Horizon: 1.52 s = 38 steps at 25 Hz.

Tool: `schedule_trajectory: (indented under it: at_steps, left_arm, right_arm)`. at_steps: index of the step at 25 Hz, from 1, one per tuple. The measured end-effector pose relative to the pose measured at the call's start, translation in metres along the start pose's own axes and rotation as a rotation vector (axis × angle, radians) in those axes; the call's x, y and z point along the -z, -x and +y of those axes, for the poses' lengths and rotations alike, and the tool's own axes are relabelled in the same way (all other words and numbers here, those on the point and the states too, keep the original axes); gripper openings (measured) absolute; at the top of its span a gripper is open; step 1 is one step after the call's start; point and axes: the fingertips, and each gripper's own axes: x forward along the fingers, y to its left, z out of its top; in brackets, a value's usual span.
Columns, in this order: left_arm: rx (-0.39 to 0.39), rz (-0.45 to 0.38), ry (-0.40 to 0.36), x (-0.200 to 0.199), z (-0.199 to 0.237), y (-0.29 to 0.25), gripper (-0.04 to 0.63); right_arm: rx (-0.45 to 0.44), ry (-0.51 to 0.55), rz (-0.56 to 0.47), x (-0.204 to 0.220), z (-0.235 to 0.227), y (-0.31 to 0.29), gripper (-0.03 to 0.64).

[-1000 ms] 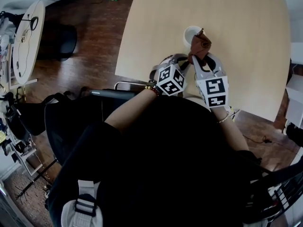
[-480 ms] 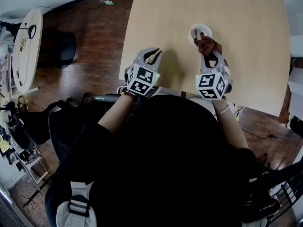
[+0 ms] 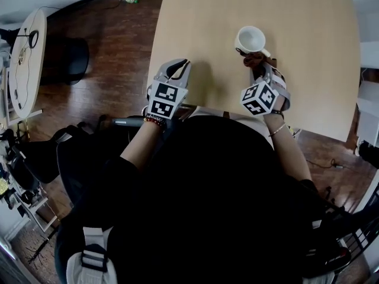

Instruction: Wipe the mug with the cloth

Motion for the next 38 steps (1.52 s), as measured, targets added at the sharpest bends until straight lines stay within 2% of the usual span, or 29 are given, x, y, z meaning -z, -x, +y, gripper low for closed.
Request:
schedule_trajectory:
  at_steps: [4,9,11,15,19,22,24,27,31,35,38]
  left_arm:
    - [-0.017,-0.02,0.041,0.0,0.009,0.002,0.014]
    - [-0.055,-0.043,0.058,-0.008,0.02,0.002,0.014]
    - [-0.051,-0.052,0.076,-0.009,0.019,0.0,0.014]
    - [-0.039,-0.053,0.083,-0.012,0.012,-0.001,0.014]
    - [-0.008,-0.059,0.061,-0.005,0.012,0.007,0.014]
    - [0.006,-0.05,0.07,0.012,0.056,0.005,0.014]
    - [-0.009,-0.033,0.102,0.028,0.09,0.003,0.014]
    - [-0.062,0.003,0.163,0.049,0.1,0.017,0.014]
    - [-0.018,-0.023,0.129,0.007,0.069,-0.01,0.014]
    - [0.0,-0.027,0.11,-0.003,0.071,-0.022,0.014]
    - [0.02,-0.022,0.102,-0.004,0.069,-0.024,0.014]
  right_arm:
    - [0.018,0.054,-0.052,-0.019,-0.004,0.022,0.08]
    - [0.006,0.048,-0.145,-0.049,-0.01,0.046,0.08]
    - [0.008,0.093,-0.152,-0.057,-0.009,0.043,0.08]
    - [-0.033,0.182,-0.111,-0.058,0.003,0.021,0.08]
    - [-0.059,0.198,-0.033,-0.056,0.015,0.007,0.08]
    - [-0.104,0.182,0.026,-0.08,0.051,-0.03,0.08]
    - [-0.159,0.211,0.043,-0.094,0.07,-0.047,0.08]
    - [-0.208,0.27,0.048,-0.095,0.071,-0.039,0.08]
    - [-0.131,0.238,0.041,-0.077,0.024,-0.004,0.08]
    - [-0.078,0.219,-0.024,-0.109,0.006,0.013,0.08]
    - [-0.076,0.231,-0.011,-0.125,0.002,0.008,0.08]
